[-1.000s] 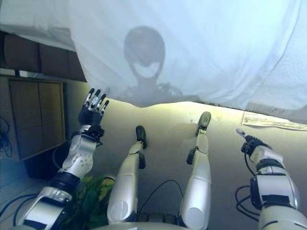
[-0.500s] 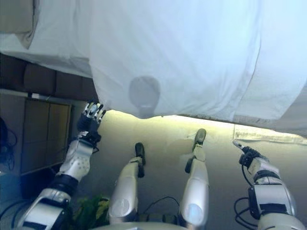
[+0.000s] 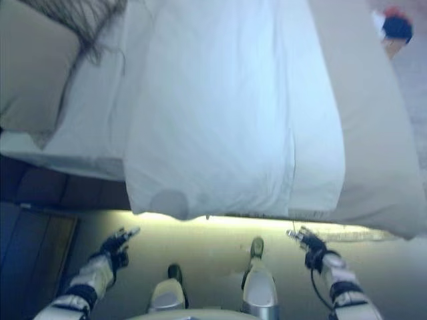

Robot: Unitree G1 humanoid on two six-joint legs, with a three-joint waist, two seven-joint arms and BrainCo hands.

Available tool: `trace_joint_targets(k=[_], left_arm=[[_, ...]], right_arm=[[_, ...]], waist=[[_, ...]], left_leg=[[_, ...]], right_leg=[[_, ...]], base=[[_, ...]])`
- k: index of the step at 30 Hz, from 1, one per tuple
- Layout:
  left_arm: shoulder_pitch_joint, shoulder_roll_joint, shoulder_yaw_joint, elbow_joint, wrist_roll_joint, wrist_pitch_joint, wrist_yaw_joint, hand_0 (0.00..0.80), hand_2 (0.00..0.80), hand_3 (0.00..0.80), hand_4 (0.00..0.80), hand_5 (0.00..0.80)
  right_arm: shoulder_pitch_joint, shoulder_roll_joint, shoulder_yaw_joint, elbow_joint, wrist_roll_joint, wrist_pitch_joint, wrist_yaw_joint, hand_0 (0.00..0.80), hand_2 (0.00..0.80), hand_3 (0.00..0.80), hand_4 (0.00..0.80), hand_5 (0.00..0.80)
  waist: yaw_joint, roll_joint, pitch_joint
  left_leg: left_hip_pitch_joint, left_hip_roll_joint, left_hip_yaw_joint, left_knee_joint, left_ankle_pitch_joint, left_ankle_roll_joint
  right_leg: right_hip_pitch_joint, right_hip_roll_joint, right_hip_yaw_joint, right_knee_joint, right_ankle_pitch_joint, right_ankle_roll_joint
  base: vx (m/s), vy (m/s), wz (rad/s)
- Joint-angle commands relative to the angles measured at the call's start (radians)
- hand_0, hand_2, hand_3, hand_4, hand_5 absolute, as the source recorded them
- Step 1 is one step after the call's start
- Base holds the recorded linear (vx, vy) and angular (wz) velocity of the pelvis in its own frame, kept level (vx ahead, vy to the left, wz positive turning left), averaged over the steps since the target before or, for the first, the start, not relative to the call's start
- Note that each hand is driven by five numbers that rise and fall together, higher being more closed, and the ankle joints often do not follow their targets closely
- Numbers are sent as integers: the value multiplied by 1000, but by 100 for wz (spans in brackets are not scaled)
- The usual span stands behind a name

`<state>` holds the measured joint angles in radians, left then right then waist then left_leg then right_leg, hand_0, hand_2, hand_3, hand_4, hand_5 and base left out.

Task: Make the bed neatly

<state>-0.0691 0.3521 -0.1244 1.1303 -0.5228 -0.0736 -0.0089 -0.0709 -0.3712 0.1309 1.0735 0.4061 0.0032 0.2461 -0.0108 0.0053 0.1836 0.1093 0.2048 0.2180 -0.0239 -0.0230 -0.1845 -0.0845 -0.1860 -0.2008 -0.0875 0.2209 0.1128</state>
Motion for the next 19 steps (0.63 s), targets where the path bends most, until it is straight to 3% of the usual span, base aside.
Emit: trace_joint_targets(k=[1, 10, 14, 19], left_arm=[[-6, -11, 39, 76, 26, -37, -24, 0, 0, 0, 0, 0], [43, -95, 118, 211, 3, -31, -66, 0, 0, 0, 0, 0], [32, -136, 105, 228, 23, -27, -75, 0, 0, 0, 0, 0], [11, -162, 56, 226, 11, -30, -81, 0, 0, 0, 0, 0]], right_arm=[[-31, 50, -3, 33, 16, -18, -16, 0, 0, 0, 0, 0], [20, 162, -95, 227, 99, -12, -91, 0, 0, 0, 0, 0], [18, 172, -120, 287, 101, 32, -173, 0, 0, 0, 0, 0], [8, 178, -107, 308, 82, 34, -167, 0, 0, 0, 0, 0]], waist=[[-4, -6, -37], [5, -5, -118], [6, -1, -129], [12, 2, -134]], left_leg=[[-59, -33, -40, -31, 125, 59], [-7, -40, -63, -63, 107, 59], [12, -38, -61, -63, 100, 62], [25, -40, -71, -63, 94, 67]], right_leg=[[90, -47, 29, 38, -62, 47], [161, -30, 17, 0, -74, 40], [183, -28, 8, 0, -81, 37], [206, -30, -4, 0, -87, 37]], base=[[166, 40, -1], [88, 8, 5], [63, -10, 8], [46, -3, 3]])
